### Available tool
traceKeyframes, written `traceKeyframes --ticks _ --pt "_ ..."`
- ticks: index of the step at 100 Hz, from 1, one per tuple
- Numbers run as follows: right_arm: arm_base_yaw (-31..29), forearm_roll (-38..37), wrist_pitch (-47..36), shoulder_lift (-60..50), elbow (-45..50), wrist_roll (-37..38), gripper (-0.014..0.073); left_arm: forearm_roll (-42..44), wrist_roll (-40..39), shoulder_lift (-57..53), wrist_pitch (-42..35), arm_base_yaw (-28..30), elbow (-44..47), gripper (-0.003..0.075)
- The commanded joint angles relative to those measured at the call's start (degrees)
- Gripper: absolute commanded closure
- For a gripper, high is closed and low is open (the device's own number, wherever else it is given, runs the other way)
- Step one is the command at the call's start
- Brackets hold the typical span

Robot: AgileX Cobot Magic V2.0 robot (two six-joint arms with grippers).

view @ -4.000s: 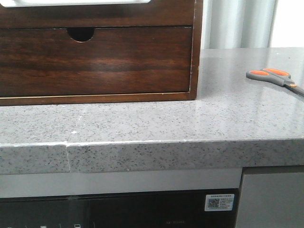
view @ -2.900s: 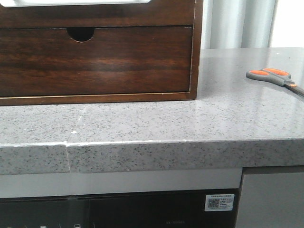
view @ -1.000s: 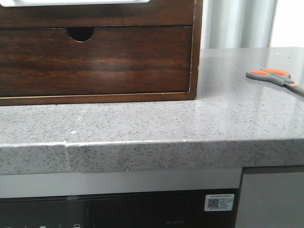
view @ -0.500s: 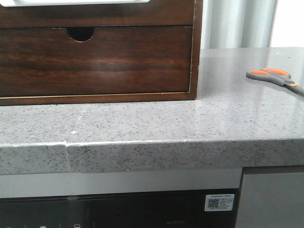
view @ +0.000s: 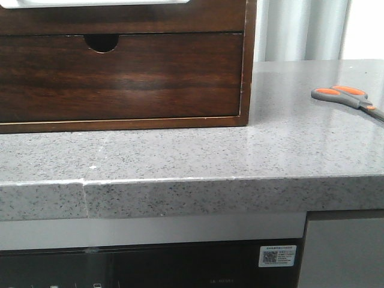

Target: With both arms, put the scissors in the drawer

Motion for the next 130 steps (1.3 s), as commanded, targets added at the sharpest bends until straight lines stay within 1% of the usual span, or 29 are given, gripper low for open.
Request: traceKeyframes --ticks 1,5,17,26,33,40,52,65,78,89,112,130 --pt "-0.3 0.3 -3.6 1.1 -1.8 -0.6 0.0718 7.0 0.0 3.6 -7.5 -3.0 -3.0 0.0460" --pt "-0.3 0.3 -3.5 1.1 -1.8 -0.6 0.0718 10.3 0.0 5.5 -8.3 -4.5 -3.7 0.0465" --pt "-0.3 0.3 -3.5 1.1 -1.8 -0.6 0.0718 15.8 0.0 10.9 -8.2 -8.8 -5.9 0.0465" --pt "-0.3 0.3 -3.3 1.1 -1.8 -0.6 0.0718 17.2 0.5 14.3 -9.8 -11.6 -7.1 0.0465" --pt "-0.3 0.3 -3.3 1.1 -1.8 -0.6 0.0718 17.2 4.7 16.9 -11.7 -12.8 -7.5 0.0465" --pt "-0.3 0.3 -3.3 1.1 -1.8 -0.6 0.0718 17.1 8.7 19.4 -12.0 -13.5 -8.1 0.0465" --pt "-0.3 0.3 -3.3 1.1 -1.8 -0.6 0.0718 17.1 9.6 22.9 -12.6 -13.6 -9.8 0.0465" --pt "-0.3 0.3 -3.2 1.1 -1.8 -0.6 0.0718 17.1 11.6 26.4 -16.2 -13.6 -11.8 0.0465" --pt "-0.3 0.3 -3.2 1.1 -1.8 -0.6 0.0718 17.2 14.1 28.5 -16.1 -13.6 -14.2 0.0464" --pt "-0.3 0.3 -3.2 1.1 -1.8 -0.6 0.0718 17.2 18.2 30.4 -16.1 -13.6 -15.8 0.0464" --pt "-0.3 0.3 -3.2 1.1 -1.8 -0.6 0.0718 17.3 24.2 34.4 -16.3 -13.6 -16.4 0.0464" --pt "-0.3 0.3 -3.2 1.1 -1.8 -0.6 0.0718 16.9 25.5 35.9 -16.7 -13.6 -16.5 0.0464"
